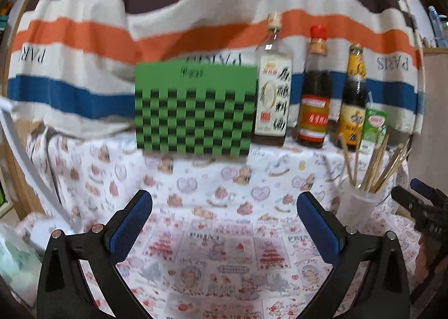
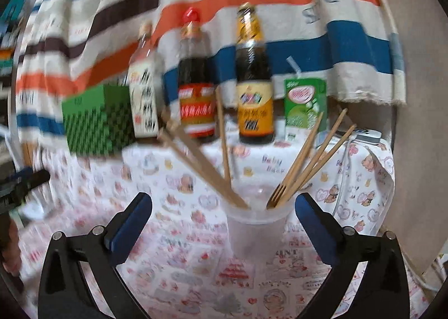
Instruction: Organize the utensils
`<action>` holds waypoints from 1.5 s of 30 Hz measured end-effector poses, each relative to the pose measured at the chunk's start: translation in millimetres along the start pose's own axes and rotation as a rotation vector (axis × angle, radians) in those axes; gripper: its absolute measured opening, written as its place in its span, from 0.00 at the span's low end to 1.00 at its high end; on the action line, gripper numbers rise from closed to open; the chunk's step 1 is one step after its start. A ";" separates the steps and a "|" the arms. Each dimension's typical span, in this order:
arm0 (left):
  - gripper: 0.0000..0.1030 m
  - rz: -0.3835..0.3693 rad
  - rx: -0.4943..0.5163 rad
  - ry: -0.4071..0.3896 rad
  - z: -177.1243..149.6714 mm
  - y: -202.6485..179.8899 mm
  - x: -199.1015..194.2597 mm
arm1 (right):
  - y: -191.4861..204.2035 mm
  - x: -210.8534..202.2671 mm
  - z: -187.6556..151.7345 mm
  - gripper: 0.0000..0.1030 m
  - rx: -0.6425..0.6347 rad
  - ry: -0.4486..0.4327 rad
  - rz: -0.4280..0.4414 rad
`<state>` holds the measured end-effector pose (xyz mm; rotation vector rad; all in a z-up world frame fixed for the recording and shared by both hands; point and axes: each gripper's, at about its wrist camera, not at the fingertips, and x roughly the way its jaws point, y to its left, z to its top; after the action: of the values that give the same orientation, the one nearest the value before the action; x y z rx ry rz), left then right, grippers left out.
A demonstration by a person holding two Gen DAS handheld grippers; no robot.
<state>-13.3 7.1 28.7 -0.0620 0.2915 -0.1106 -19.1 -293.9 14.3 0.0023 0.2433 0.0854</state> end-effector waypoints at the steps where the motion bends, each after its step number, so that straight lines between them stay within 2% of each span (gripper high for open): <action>1: 0.99 0.006 0.006 0.008 -3.9 -1.0 3.6 | 2.5 2.5 -3.6 1.00 -0.022 0.017 0.003; 4: 0.99 0.021 0.007 -0.009 -15.2 -2.9 8.5 | 4.8 4.6 -13.3 1.00 -0.043 0.020 -0.014; 6: 0.99 0.013 0.003 0.011 -20.7 -3.6 13.8 | 4.4 7.4 -17.6 1.00 -0.034 0.041 -0.003; 11: 1.00 0.048 0.059 0.012 -27.8 -14.2 17.2 | 6.6 7.1 -21.1 1.00 -0.043 0.039 0.001; 17: 1.00 0.104 0.028 0.020 -27.3 -8.3 18.5 | 8.8 8.6 -21.4 1.00 -0.050 0.044 -0.015; 27: 0.99 0.043 0.058 0.020 -26.9 -13.9 19.3 | 9.1 7.2 -20.7 1.00 -0.043 0.030 -0.066; 45: 0.99 0.047 0.056 0.024 -27.0 -14.6 22.0 | 6.8 7.3 -20.8 1.00 -0.034 0.032 -0.073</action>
<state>-1.7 -11.1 -2.2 0.0015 0.3132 -0.0731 -17.6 -286.7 -7.5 -0.0413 0.2739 0.0168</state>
